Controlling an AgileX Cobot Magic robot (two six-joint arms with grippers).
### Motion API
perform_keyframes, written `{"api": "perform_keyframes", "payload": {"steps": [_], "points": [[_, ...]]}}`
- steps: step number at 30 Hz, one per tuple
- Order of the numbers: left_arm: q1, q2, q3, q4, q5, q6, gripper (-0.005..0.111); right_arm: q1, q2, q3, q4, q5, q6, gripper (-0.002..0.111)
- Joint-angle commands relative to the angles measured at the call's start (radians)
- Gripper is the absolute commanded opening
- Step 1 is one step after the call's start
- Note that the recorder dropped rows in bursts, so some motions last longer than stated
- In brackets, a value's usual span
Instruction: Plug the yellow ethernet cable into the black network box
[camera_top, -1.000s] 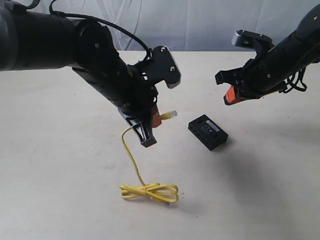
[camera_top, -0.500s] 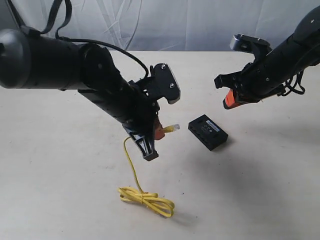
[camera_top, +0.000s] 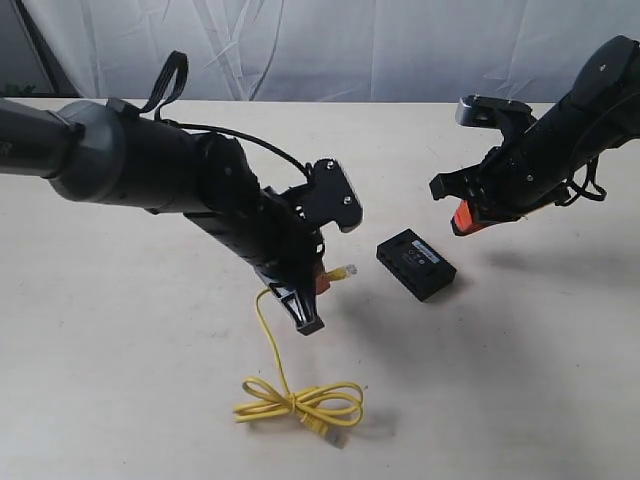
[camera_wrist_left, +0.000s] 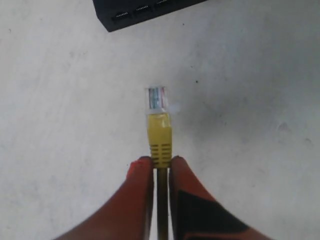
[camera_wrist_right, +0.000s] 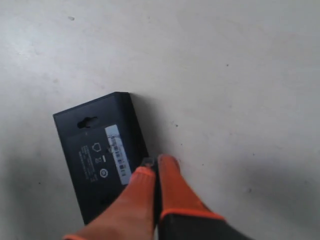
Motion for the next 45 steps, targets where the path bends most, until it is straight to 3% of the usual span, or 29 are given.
{"api": "perform_keyframes", "payload": {"steps": [1, 11, 24, 27, 33, 45], "points": [[-0.001, 0.018, -0.003, -0.099, -0.040, 0.063, 0.000, -0.004, 0.000, 0.004, -0.005, -0.004, -0.002, -0.001], [-0.008, 0.071, -0.070, -0.153, -0.003, 0.075, 0.000, -0.004, 0.000, 0.004, 0.011, -0.011, -0.002, -0.001], [-0.023, 0.075, -0.080, -0.146, -0.059, 0.033, 0.000, -0.004, 0.000, 0.004, 0.060, -0.038, -0.002, -0.001], [-0.023, 0.085, -0.118, -0.069, -0.034, -0.071, 0.000, -0.004, 0.000, 0.004, 0.060, -0.038, -0.002, -0.001], [-0.023, 0.134, -0.242, 0.221, 0.111, -0.303, 0.000, -0.006, 0.000, 0.004, 0.054, -0.019, 0.001, -0.001], [-0.023, 0.168, -0.249, 0.194, 0.138, -0.303, 0.000, -0.004, 0.067, 0.004, 0.014, 0.053, 0.027, -0.001]]}}
